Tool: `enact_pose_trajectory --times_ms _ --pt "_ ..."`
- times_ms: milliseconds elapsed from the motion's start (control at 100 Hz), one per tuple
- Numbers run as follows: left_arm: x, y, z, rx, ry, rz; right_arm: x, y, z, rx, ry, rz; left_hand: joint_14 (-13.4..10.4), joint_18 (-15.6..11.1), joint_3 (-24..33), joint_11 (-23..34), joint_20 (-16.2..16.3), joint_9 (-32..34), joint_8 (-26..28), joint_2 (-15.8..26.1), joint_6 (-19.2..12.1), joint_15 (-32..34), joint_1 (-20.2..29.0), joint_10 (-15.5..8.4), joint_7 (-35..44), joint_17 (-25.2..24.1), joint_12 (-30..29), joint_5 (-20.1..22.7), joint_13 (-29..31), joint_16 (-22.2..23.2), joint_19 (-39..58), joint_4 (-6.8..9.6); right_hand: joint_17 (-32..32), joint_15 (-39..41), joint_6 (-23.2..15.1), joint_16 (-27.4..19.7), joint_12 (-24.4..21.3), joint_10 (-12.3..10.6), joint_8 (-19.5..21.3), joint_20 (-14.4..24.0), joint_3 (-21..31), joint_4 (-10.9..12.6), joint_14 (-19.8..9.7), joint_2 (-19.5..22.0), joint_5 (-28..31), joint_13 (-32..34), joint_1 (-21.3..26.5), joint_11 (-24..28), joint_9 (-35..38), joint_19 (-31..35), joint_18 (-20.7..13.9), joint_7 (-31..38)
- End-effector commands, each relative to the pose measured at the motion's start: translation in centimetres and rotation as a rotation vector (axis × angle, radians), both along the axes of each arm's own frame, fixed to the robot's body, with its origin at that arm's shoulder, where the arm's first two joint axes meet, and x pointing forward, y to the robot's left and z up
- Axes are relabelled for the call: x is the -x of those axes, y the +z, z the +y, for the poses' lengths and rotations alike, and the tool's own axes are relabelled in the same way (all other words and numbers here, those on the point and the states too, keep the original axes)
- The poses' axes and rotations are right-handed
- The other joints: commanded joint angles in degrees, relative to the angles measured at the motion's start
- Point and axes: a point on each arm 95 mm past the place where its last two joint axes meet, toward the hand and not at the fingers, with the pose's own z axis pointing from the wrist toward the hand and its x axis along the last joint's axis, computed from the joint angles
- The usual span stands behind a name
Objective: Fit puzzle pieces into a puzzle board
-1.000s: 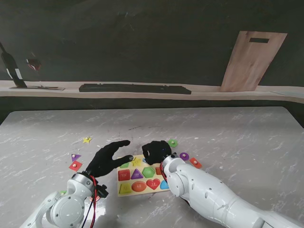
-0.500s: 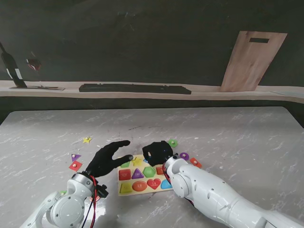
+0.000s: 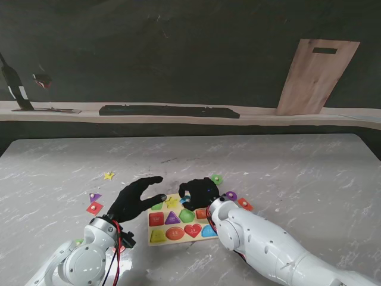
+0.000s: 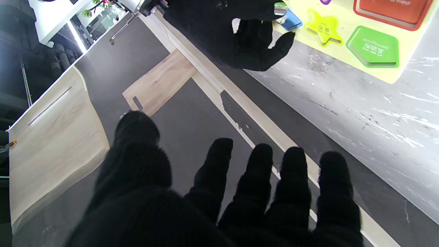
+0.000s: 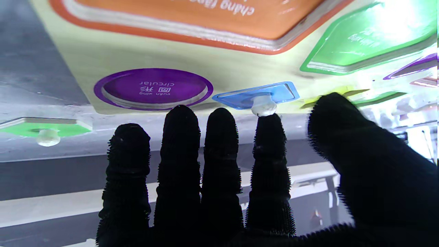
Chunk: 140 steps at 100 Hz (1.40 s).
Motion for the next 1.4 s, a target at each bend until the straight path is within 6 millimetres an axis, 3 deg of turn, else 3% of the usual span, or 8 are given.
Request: enact_pose_trajectory --times_ms 0,330,540,770,890,1220,1290,1390 --pt "0.1 0.0 -0.1 0.007 0.001 0.003 0.3 0.0 0.1 -0.006 -0.001 -0.007 -2.77 0.5 -1.5 -1.43 0.97 0.1 -0.2 1.87 -1.65 -1.42 -0.57 -1.34 -0.88 -0.83 -0.7 0.8 -0.36 -0.44 -0.72 0.84 -0.71 1.55 0.84 0.57 0.57 -0.49 0.96 1.14 -0.89 2.2 -0.06 0.79 -2.31 -1.11 -2.83 0.58 -1.43 0.35 -0.21 -1.26" --pt "0.2 0.0 -0.1 0.008 0.003 0.002 0.1 2.7 -1.7 -0.085 -0.05 -0.089 -2.82 0.56 -1.53 -1.44 0.97 0.13 -0.2 2.02 -1.69 -1.4 -0.59 -1.3 -0.87 -0.77 -0.73 0.88 -0.32 -0.45 -0.75 0.83 -2.32 0.48 2.06 0.2 0.31 -0.27 1.37 0.55 -6.07 2.63 0.29 3.37 -3.58 -3.18 -7.13 0.13 -3.7 -0.66 -0.29 -3.11" --pt "0.2 0.0 -0.1 0.009 0.003 0.003 1.1 4.2 -5.3 -0.116 -0.022 -0.072 -2.68 0.53 -1.55 -1.45 0.95 0.21 -0.21 1.96 -1.57 -1.4 -0.55 -1.25 -0.9 -0.8 -0.73 0.9 -0.29 -0.44 -0.82 0.83 -2.53 -2.79 1.56 -1.2 -0.72 -0.3 1.98 -0.22 -6.66 3.0 0.12 4.08 -1.29 -3.67 -5.93 -2.43 -4.17 -1.99 -0.46 -2.99" --pt "0.2 -0.1 -0.1 0.008 -0.001 0.007 3.5 3.6 -9.6 -0.041 0.053 -0.038 -2.64 0.56 -1.57 -1.41 0.97 0.41 -0.22 1.98 -1.61 -1.37 -0.61 -1.17 -0.94 -0.84 -0.71 0.92 -0.22 -0.41 -0.82 0.82 -3.31 -16.61 0.44 -9.25 -5.26 -1.24 2.37 -3.77 -4.9 3.15 -0.37 3.54 -2.19 -2.96 -4.16 -8.58 -4.77 -8.1 0.04 -4.27" --pt "0.3 -0.1 -0.2 0.007 -0.001 0.008 4.8 3.3 -11.4 -0.001 0.073 -0.053 -2.62 0.56 -1.58 -1.41 0.99 0.48 -0.22 2.01 -1.65 -1.4 -0.68 -1.21 -0.96 -0.79 -0.69 0.93 -0.24 -0.41 -0.79 0.81 -3.32 -18.07 0.34 -10.2 -5.89 -2.24 2.45 -4.15 -4.07 3.22 -1.34 2.96 -2.28 -2.07 -3.59 -8.98 -4.41 -8.51 0.04 -4.27" --pt "0.4 -0.2 -0.3 0.006 0.001 0.004 7.0 3.0 -14.4 0.132 0.155 -0.092 -2.68 0.5 -1.57 -1.46 0.97 0.49 -0.21 2.03 -1.64 -1.37 -0.7 -1.19 -0.96 -0.78 -0.69 0.95 -0.13 -0.39 -0.82 0.81 -3.24 -10.25 -2.1 -4.18 -2.18 -3.55 3.19 -3.89 2.59 2.38 -3.19 -1.7 -0.75 -3.29 0.08 -4.88 -5.68 -9.48 -1.16 -2.53" --pt "0.4 -0.2 -0.3 0.006 0.0 0.005 7.1 2.9 -14.6 0.146 0.164 -0.109 -2.67 0.5 -1.57 -1.46 0.96 0.49 -0.21 2.05 -1.68 -1.39 -0.71 -1.29 -0.97 -0.78 -0.69 0.92 -0.16 -0.4 -0.85 0.8 -1.81 -6.1 -2.19 -1.58 -0.25 -4.1 3.17 -2.36 3.72 2.16 -3.83 -2.5 -0.68 -2.94 0.99 -2.59 -5.56 -7.65 -2.13 -2.12" --pt "0.4 -0.2 -0.3 0.005 -0.001 0.004 7.2 2.6 -14.5 0.16 0.178 -0.154 -2.72 0.54 -1.57 -1.44 0.96 0.46 -0.2 2.06 -1.62 -1.39 -0.69 -1.28 -0.93 -0.76 -0.69 0.98 -0.14 -0.41 -0.84 0.8 4.29 4.26 -3.07 4.93 5.36 -5.76 3.07 3.47 4.62 1.91 -6.02 -2.78 0.53 0.81 1.65 3.57 -2.78 0.51 -4.36 -1.04"
